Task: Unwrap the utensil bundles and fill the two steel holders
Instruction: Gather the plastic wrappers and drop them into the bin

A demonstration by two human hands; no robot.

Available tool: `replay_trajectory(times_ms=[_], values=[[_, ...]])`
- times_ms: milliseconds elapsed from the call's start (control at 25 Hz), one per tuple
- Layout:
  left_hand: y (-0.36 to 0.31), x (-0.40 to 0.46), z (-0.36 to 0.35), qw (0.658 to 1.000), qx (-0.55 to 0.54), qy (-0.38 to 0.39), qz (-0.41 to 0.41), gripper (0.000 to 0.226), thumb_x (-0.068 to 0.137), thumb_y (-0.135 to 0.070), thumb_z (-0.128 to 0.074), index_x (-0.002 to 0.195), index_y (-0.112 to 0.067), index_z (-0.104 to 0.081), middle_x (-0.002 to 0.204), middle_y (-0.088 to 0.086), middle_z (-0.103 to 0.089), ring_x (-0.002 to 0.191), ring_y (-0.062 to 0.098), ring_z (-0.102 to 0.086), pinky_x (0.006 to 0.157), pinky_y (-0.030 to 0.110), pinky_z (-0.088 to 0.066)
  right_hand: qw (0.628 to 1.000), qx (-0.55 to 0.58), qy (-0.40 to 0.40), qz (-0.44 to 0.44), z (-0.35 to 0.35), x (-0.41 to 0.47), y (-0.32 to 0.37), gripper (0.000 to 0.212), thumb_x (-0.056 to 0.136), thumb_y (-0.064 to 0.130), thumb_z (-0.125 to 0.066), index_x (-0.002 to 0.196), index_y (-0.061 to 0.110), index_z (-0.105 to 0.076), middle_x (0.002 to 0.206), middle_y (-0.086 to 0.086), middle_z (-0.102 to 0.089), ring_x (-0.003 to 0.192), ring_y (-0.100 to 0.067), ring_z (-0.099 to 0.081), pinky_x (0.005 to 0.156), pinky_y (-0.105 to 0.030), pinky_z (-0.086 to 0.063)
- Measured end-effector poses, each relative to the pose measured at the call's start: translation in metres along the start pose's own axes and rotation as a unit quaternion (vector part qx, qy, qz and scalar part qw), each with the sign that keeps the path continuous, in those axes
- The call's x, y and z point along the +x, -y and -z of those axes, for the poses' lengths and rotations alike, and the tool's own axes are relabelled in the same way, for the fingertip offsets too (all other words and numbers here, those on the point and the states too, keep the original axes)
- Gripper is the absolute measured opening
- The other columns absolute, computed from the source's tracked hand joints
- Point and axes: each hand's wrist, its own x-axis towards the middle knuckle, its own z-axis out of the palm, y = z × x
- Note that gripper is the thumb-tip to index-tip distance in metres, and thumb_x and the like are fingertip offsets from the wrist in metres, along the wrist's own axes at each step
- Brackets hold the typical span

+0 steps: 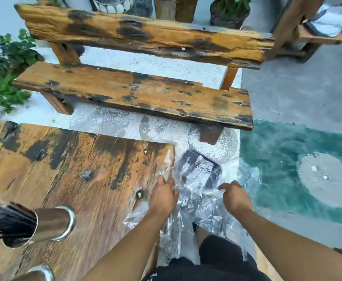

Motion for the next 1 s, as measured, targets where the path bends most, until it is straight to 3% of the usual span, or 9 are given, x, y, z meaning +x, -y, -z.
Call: replay_trajectory(times_ms=[200,320,400,560,760,880,1000], values=[[-0.059,0.062,-0.002,0.999,0.039,0.026,-0.007,0.033,0.104,-0.025,-0.057,0.135,-0.014,-0.055,0.140,0.005,-0.038,0.089,0.010,-0.055,0.086,0.016,-0.052,0.997,0.065,0.019,-0.045,0.019,0.070,-0.015,0.041,0.100,0.002,-0.044,0.122,0.023,-0.072,0.131,-0.010,-0.056,0.105,-0.031,-0.067,0.085,-0.031,-0.053],[-0.083,0.098,-0.003,0.997,0.037,0.060,0.009,0.044,0.100,-0.025,-0.063,0.141,-0.013,-0.052,0.145,0.006,-0.032,0.115,0.017,-0.058,0.113,0.028,-0.044,0.991,0.111,0.029,-0.074,0.036,0.108,-0.018,0.033,0.104,0.012,-0.044,0.119,0.016,-0.073,0.124,-0.015,-0.063,0.101,-0.032,-0.068,0.084,-0.029,-0.052],[-0.091,0.121,-0.003,0.997,0.022,0.072,0.032,0.050,0.097,-0.023,-0.067,0.144,-0.015,-0.050,0.146,0.005,-0.029,0.125,0.020,-0.055,0.118,0.035,-0.042,0.986,0.141,0.028,-0.087,0.045,0.130,-0.017,0.033,0.104,0.017,-0.044,0.115,0.013,-0.074,0.117,-0.018,-0.069,0.097,-0.034,-0.068,0.086,-0.034,-0.056],[-0.096,0.163,-0.004,0.996,0.005,0.066,0.060,0.050,0.092,-0.020,-0.070,0.139,-0.018,-0.052,0.134,0.004,-0.036,0.113,0.024,-0.060,0.103,0.039,-0.055,0.972,0.188,0.056,-0.129,0.057,0.164,-0.013,0.033,0.104,0.021,-0.044,0.117,0.016,-0.074,0.116,-0.013,-0.072,0.088,-0.026,-0.064,0.075,-0.023,-0.047],[-0.090,0.214,-0.023,0.988,-0.003,0.129,0.084,0.044,0.096,-0.015,-0.066,0.137,-0.017,-0.050,0.136,0.015,-0.038,0.087,0.025,-0.068,0.081,0.032,-0.062,0.935,0.273,0.061,-0.219,0.043,0.203,-0.016,0.022,0.101,0.028,-0.055,0.110,0.017,-0.072,0.108,-0.014,-0.074,0.083,-0.028,-0.068,0.083,-0.043,-0.061],[-0.084,0.233,-0.036,0.982,-0.005,0.163,0.097,0.043,0.096,-0.011,-0.064,0.136,-0.016,-0.050,0.137,0.015,-0.040,0.084,0.025,-0.069,0.074,0.030,-0.061,0.920,0.293,0.065,-0.252,0.043,0.218,-0.007,0.023,0.101,0.023,-0.054,0.115,0.017,-0.070,0.104,-0.012,-0.072,0.087,-0.031,-0.072,0.083,-0.046,-0.062],[-0.079,0.250,-0.051,0.977,-0.018,0.175,0.120,0.043,0.096,-0.012,-0.067,0.135,-0.017,-0.050,0.133,0.012,-0.044,0.076,0.018,-0.064,0.055,0.020,-0.050,0.899,0.331,0.081,-0.274,0.028,0.238,0.002,0.024,0.101,0.019,-0.054,0.118,0.013,-0.070,0.096,-0.007,-0.069,0.081,-0.026,-0.070,0.087,-0.044,-0.061]])
